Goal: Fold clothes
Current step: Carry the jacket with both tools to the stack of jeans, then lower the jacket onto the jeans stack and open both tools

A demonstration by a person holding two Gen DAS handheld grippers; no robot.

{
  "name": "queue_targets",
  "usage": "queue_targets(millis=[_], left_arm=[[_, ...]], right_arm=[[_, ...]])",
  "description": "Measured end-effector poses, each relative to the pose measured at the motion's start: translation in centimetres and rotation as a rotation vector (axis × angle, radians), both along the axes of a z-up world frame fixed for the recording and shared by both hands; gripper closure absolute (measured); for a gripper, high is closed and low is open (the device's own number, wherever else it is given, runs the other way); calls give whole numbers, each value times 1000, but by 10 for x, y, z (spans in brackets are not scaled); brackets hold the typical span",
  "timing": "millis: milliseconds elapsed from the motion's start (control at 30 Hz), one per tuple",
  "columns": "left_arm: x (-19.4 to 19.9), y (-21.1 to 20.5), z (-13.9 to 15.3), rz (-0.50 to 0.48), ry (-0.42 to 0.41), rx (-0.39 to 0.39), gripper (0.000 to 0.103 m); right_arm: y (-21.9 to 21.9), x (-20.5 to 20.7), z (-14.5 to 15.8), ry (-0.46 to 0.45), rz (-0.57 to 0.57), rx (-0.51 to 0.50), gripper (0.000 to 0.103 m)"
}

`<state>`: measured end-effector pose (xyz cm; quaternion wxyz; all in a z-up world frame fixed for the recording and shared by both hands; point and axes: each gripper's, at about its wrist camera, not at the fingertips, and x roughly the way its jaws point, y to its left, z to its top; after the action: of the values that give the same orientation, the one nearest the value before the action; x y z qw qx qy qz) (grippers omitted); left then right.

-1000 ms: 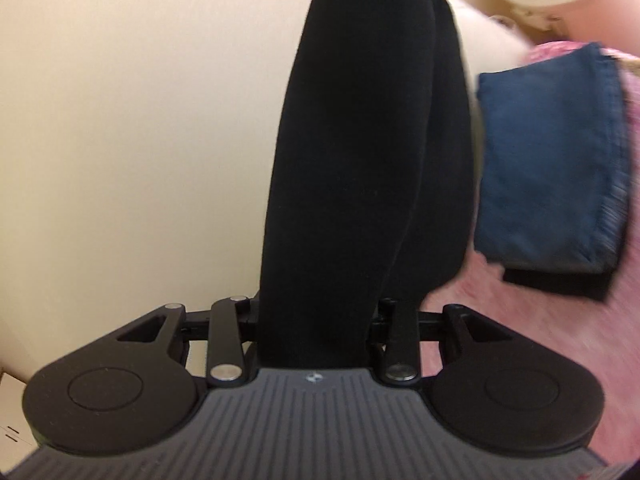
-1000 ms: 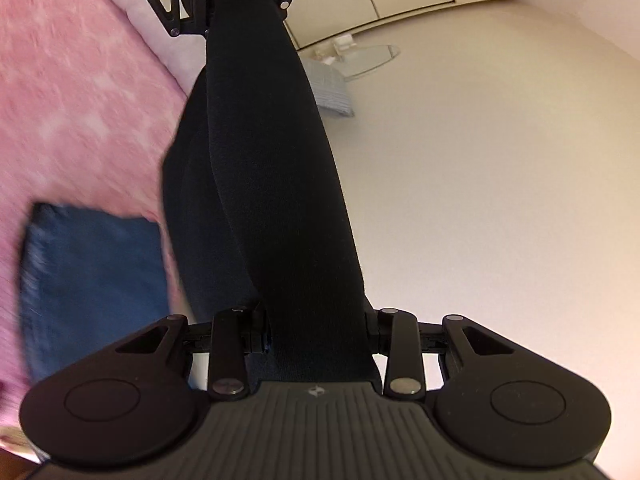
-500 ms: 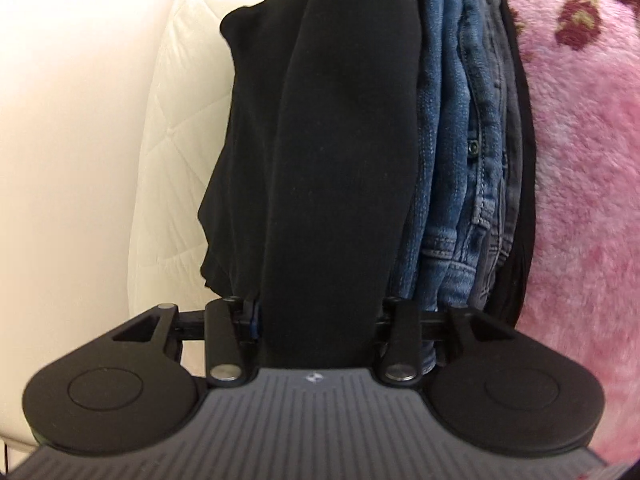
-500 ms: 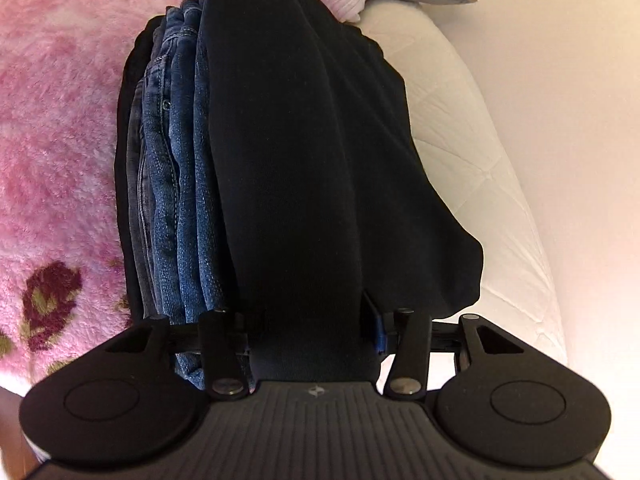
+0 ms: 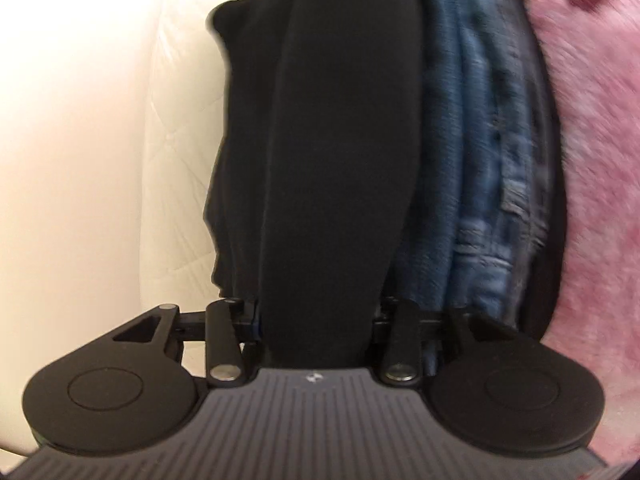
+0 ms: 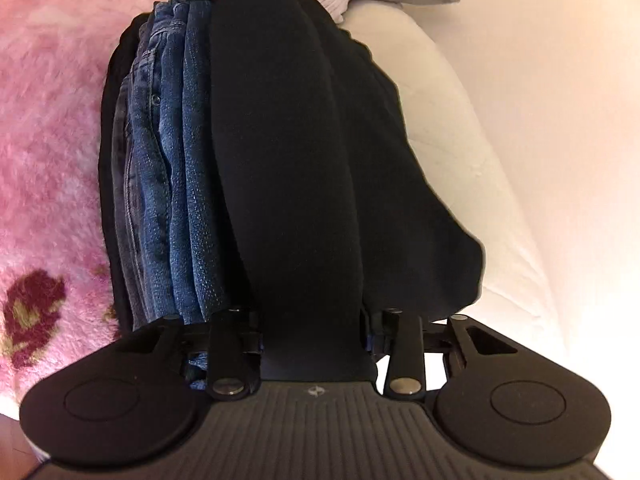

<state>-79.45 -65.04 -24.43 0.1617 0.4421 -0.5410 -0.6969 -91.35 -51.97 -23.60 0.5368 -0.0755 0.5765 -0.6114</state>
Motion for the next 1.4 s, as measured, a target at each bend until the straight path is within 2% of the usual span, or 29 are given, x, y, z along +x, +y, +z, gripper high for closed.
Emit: queue_targets(millis=[100,267,333,400,500,533,600,700,800,900,967,1100,1200,1267,1400], left_arm=[[2,1,6,4,2,17,68],[10,2,18,-4,-12,37,63],[19,7,22,-9,-15,38,63],[28,13,26,-14,-17,40,61],[43,16,32,-4,-23,53,51],[49,15,34,4,-25,60,40],[62,2,24,49,-30,73,35],[73,-13,38,149,-21,114,36],[73,-31,57,273,24,180,36],[77,-49,78,376,92,232,36],[80,-58,95,415,156,258,37],[65,-63,120,423,234,306,37],[54,-67,139,429,293,341,36],[42,-70,147,423,316,369,36],[-11,-94,133,409,296,450,36]], right_arm=[[5,-2,2,0,-15,-3,45],[18,-6,10,-6,-43,21,43],[26,-6,14,-11,-60,33,35],[37,-9,18,-21,-86,49,34],[53,-19,24,-46,-147,96,31],[57,-24,26,-59,-170,108,31],[65,-33,33,-89,-212,122,31],[70,-43,45,-122,-245,119,31],[50,-40,53,-147,-265,99,31],[44,-47,84,-189,-310,52,31],[35,-47,106,-239,-343,9,29],[24,-47,141,-353,-379,-90,23],[12,-61,159,-501,-422,-145,23],[-4,-77,162,-613,-435,-168,23],[-52,-120,151,-801,-448,-185,23]])
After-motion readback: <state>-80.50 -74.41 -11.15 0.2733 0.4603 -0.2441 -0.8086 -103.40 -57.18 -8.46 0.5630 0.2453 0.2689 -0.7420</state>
